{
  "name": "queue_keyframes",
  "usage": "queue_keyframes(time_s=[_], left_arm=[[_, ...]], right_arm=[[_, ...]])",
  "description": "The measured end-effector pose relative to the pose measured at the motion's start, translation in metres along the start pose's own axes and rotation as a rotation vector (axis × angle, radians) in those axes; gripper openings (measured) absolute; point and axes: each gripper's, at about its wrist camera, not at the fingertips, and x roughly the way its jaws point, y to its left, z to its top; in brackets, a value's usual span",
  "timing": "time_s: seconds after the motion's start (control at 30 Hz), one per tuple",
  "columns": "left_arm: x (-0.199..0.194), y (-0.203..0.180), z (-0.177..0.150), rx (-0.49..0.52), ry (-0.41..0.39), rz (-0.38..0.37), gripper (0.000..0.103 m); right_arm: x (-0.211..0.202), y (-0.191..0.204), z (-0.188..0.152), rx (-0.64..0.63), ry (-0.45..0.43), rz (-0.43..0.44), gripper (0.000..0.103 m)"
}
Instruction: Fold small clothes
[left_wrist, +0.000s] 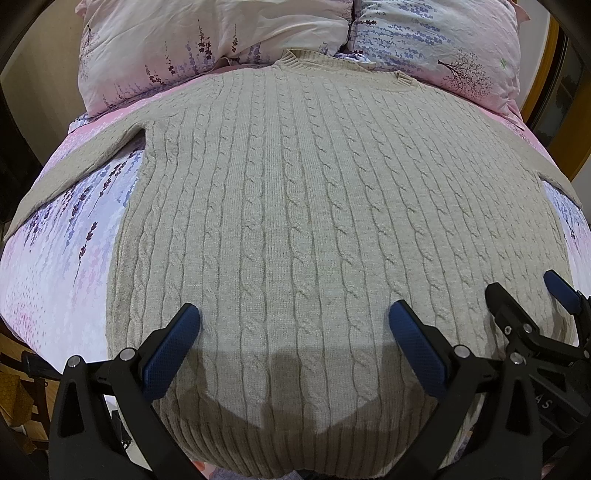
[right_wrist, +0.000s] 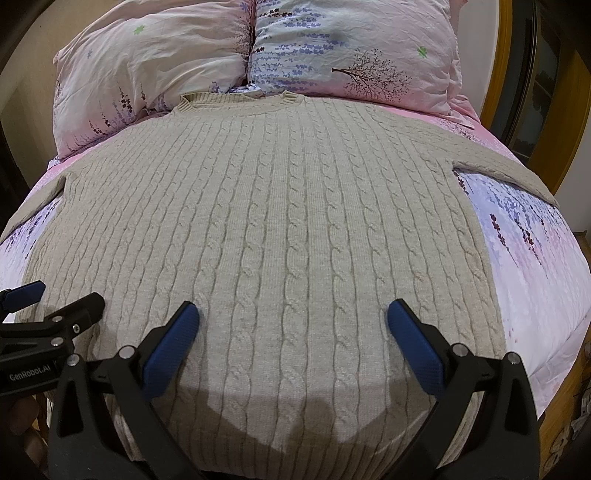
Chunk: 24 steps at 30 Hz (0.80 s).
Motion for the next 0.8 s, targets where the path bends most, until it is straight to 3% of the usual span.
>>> queue_keyframes(time_s=[0.8], left_arm=[[-0.0018, 0.0006, 0.0028, -0.003, 0.012, 0.003, 0.102]], right_arm=[[0.0060, 0.0010, 0.0027, -0.017, 0.047, 0.004, 0.101]])
